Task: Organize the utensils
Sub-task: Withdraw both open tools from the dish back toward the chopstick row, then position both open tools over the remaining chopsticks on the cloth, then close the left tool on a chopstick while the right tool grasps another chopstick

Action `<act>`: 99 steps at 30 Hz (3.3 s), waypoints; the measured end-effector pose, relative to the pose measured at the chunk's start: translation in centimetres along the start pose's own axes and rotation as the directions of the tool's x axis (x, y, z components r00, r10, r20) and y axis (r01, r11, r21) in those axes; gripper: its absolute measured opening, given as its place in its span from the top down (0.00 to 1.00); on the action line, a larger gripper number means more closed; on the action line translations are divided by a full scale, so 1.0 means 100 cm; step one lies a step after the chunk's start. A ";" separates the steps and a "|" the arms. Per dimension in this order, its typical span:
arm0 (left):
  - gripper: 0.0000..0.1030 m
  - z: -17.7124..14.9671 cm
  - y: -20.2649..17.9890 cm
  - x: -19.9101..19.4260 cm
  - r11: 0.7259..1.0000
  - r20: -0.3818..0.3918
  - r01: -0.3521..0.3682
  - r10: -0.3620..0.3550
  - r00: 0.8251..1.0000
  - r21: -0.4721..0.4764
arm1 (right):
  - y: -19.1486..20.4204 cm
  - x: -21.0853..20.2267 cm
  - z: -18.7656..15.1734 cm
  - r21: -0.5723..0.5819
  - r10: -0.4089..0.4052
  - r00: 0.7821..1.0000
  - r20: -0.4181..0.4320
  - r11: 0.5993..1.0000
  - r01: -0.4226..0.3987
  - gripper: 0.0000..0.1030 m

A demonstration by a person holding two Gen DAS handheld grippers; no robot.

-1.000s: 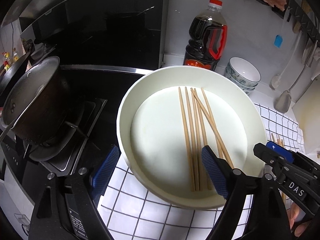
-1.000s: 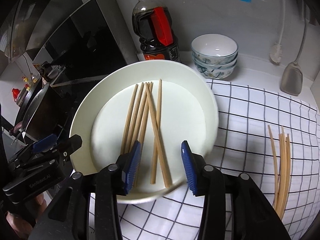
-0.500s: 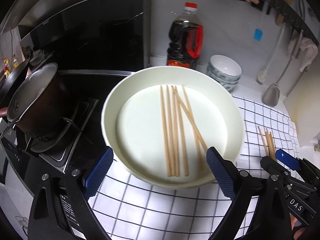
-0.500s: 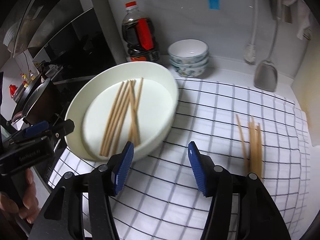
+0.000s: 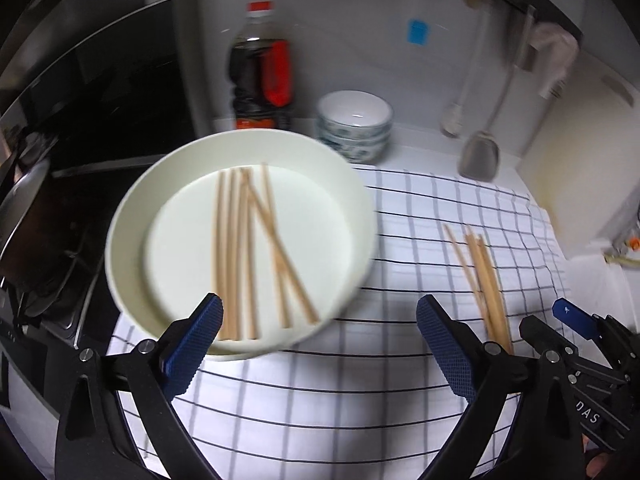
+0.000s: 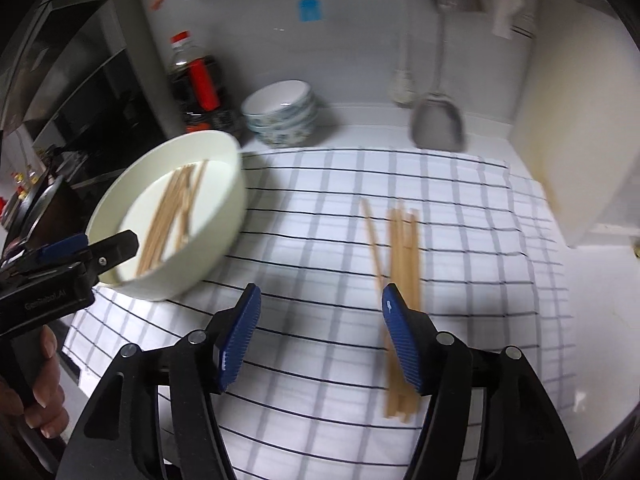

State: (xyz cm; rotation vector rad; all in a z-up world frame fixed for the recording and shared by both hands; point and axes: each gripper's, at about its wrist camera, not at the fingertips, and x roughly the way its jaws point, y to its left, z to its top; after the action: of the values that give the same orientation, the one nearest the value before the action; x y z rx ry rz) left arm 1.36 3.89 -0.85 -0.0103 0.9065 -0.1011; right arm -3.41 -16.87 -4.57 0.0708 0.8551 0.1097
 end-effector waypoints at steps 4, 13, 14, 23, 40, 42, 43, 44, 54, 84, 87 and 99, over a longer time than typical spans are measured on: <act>0.07 -0.001 -0.026 0.006 0.999 -0.010 0.039 -0.038 0.999 0.034 | -0.026 -0.001 -0.010 0.027 -0.048 0.999 -0.006 0.998 0.048 0.41; 0.07 -0.011 -0.077 0.033 0.993 -0.057 0.063 -0.057 0.997 0.101 | -0.073 0.017 -0.030 0.067 -0.116 0.992 -0.042 0.991 0.119 0.41; 0.07 -0.013 -0.080 0.037 0.993 -0.064 0.063 -0.057 0.996 0.103 | -0.077 0.020 -0.032 0.070 -0.120 0.992 -0.047 0.990 0.123 0.41; 0.07 -0.029 -0.108 0.074 0.992 -0.118 0.067 -0.055 0.992 0.104 | -0.099 0.056 -0.045 0.087 -0.120 0.988 -0.093 0.988 0.128 0.41; 0.07 -0.042 -0.118 0.109 0.993 -0.164 0.033 -0.014 0.986 0.114 | -0.103 0.091 -0.047 0.060 -0.103 0.989 -0.108 0.992 0.110 0.41; 0.07 -0.042 -0.119 0.111 0.993 -0.166 0.033 -0.014 0.986 0.116 | -0.102 0.091 -0.048 0.053 -0.106 0.989 -0.106 0.992 0.112 0.41; 0.07 -0.042 -0.120 0.112 0.993 -0.167 0.035 -0.015 0.986 0.116 | -0.101 0.091 -0.048 0.044 -0.111 0.988 -0.105 0.992 0.117 0.41; 0.07 -0.042 -0.121 0.113 0.993 -0.168 0.036 -0.016 0.986 0.116 | -0.100 0.091 -0.048 0.036 -0.116 0.988 -0.103 0.992 0.120 0.41; 0.07 -0.039 -0.131 0.119 0.992 -0.170 0.043 -0.022 0.985 0.121 | -0.100 0.093 -0.053 -0.004 -0.136 0.984 -0.119 0.991 0.136 0.41; 0.05 -0.039 -0.165 0.156 0.991 -0.198 0.053 -0.028 0.980 0.122 | -0.141 0.097 -0.041 0.020 -0.172 0.983 -0.069 0.985 0.174 0.41; 0.05 -0.040 -0.169 0.158 0.989 -0.191 0.035 -0.007 0.982 0.142 | -0.141 0.098 -0.039 0.015 -0.170 0.983 -0.069 0.985 0.171 0.41; 0.19 -0.040 -0.166 0.154 0.990 -0.164 0.023 0.000 0.986 0.138 | -0.138 0.105 -0.032 -0.021 -0.149 0.988 -0.052 0.989 0.148 0.42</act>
State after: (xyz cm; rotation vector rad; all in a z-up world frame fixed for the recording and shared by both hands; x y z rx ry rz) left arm 6.22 -13.90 -14.59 0.1246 1.0622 -0.1784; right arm 1.97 -29.17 -16.00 -0.0114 0.9097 -0.0209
